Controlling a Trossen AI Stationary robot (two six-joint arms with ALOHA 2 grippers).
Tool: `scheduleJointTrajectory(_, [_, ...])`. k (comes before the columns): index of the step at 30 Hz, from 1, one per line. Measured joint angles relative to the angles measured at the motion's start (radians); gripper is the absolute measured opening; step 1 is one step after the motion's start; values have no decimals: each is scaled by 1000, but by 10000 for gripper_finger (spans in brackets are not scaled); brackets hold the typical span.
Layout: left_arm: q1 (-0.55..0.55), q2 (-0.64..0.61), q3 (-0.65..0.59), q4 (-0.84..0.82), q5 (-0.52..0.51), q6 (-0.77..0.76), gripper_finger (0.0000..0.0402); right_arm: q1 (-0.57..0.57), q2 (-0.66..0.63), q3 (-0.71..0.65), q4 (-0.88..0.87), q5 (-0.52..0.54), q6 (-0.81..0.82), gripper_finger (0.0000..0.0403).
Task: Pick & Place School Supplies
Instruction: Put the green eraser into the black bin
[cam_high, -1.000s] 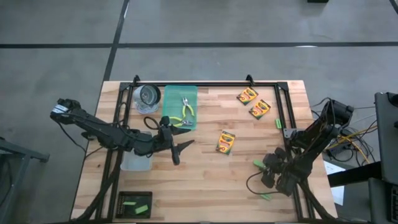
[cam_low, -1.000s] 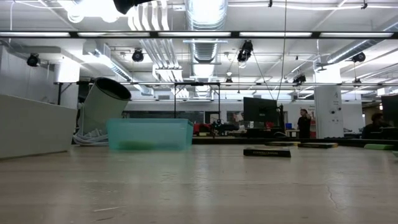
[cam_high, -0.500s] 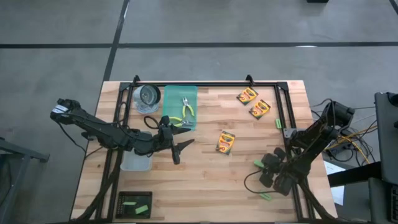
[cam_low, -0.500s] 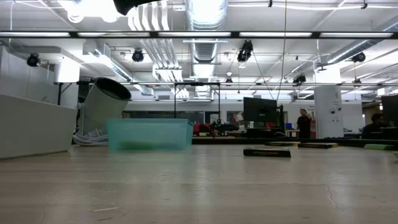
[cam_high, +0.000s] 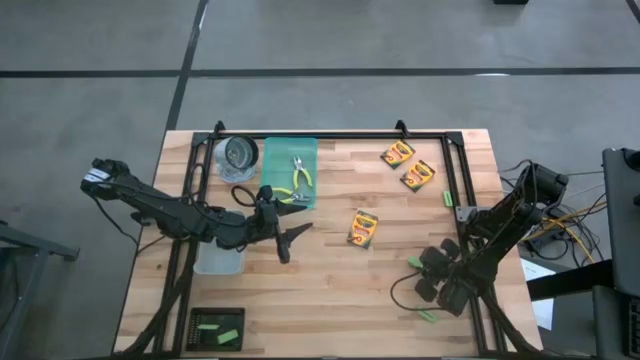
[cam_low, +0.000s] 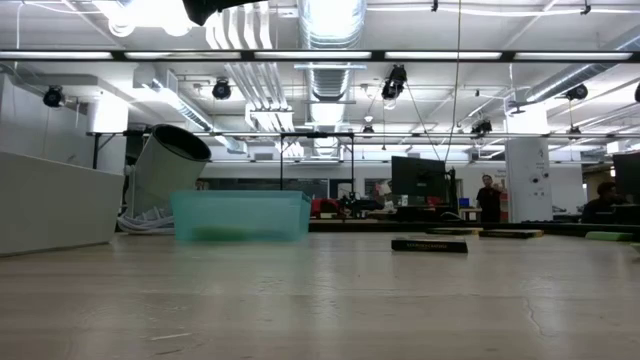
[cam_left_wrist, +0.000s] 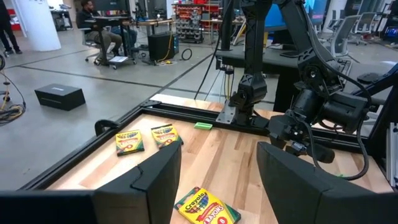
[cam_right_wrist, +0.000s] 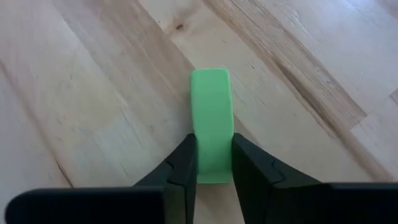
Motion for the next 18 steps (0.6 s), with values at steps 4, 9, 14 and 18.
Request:
scheduleJointTrajectory(4, [0, 0, 0, 0, 0, -2, 216, 0, -6, 0, 3, 1, 43, 73])
scheduleJointTrajectory(9, [0, 0, 0, 0, 0, -28, 216, 1, -29, 8, 13, -5, 74, 73])
scheduleJointTrajectory(14, [10, 0, 0, 1, 0, -176, 216, 0, -41, 41, 5, 45, 67, 73])
scheduleJointTrajectory(18, [36, 0, 0, 1, 6, -440, 216, -1, -52, 78, -2, 154, 65, 73])
